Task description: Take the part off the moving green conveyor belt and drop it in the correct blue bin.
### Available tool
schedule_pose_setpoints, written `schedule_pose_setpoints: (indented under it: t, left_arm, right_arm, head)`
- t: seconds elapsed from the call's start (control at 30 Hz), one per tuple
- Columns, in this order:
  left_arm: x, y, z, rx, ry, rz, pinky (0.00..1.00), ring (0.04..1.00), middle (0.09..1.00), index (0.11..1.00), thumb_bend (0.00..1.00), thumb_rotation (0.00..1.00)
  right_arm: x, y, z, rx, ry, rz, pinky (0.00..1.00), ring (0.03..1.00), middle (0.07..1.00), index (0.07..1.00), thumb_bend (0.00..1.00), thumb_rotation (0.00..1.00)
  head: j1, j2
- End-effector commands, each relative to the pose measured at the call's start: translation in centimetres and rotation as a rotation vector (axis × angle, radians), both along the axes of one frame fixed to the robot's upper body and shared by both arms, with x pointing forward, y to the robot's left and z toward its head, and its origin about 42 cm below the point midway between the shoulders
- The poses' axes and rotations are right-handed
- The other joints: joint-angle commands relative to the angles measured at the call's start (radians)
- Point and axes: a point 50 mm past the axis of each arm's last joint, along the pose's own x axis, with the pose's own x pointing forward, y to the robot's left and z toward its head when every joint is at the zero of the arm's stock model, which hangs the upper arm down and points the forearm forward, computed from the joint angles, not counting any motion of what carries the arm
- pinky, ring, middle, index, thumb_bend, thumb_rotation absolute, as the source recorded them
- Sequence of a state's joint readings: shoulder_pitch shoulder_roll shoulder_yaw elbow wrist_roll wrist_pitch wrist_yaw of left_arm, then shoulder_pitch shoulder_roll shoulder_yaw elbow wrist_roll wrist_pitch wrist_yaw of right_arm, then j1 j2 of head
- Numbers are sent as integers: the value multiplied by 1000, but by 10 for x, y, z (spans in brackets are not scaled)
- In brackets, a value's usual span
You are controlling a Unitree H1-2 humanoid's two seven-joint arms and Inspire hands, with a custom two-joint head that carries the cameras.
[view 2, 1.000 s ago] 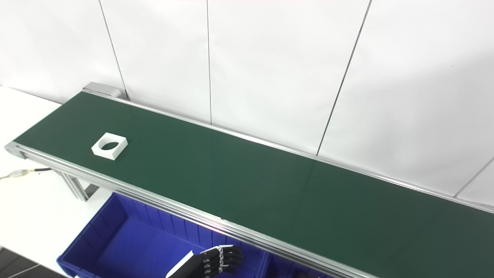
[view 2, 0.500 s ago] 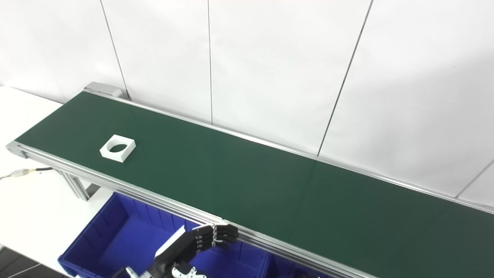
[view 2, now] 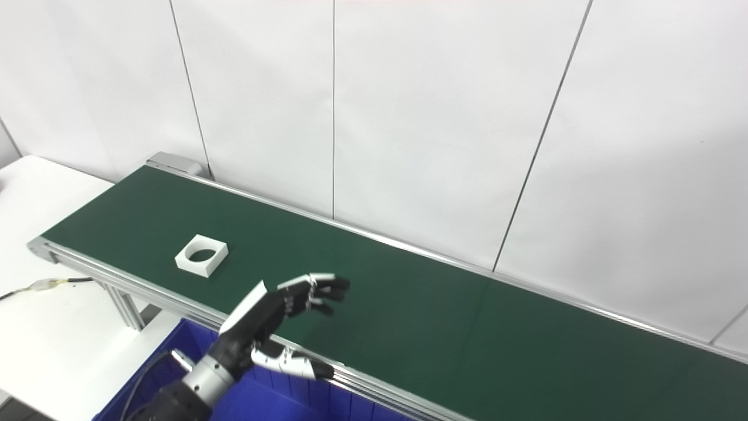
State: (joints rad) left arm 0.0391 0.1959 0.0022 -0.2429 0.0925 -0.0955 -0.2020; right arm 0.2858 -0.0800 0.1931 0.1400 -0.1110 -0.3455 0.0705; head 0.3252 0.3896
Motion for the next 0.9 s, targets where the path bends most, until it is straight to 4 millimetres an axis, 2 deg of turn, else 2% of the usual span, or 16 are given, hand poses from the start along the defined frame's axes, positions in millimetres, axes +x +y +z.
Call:
schedule_pose_setpoints:
  t: [0.0,0.2,0.3,0.5,0.67,0.87]
  left_arm:
    - [12,7,26,13,-97,39,714,786,825,816,891,304]
    - [39,30,40,66,-130,83,751,826,845,842,860,266]
    - [51,43,41,121,-124,111,777,837,850,842,886,280]
    - [71,69,46,301,-117,179,763,822,847,839,916,224]
    - [88,96,57,457,-62,220,803,856,878,861,918,172]
    - [102,119,72,714,-17,309,768,883,896,862,881,49]
  right_arm:
    - [6,2,9,24,-73,3,757,820,867,917,552,181]
    - [7,4,9,34,-69,0,759,823,870,917,552,182]
    - [7,5,9,32,-67,-2,759,822,868,919,544,171]
    - [8,3,8,29,-82,4,753,822,868,915,539,162]
    - [10,2,7,27,-81,6,756,824,871,919,531,166]
    - [11,1,7,31,-80,1,762,827,873,918,532,183]
  head:
    - [4,0]
    - [0,2]
    - [-1,4]
    - [17,5]
    - [28,2]
    - [30,2]
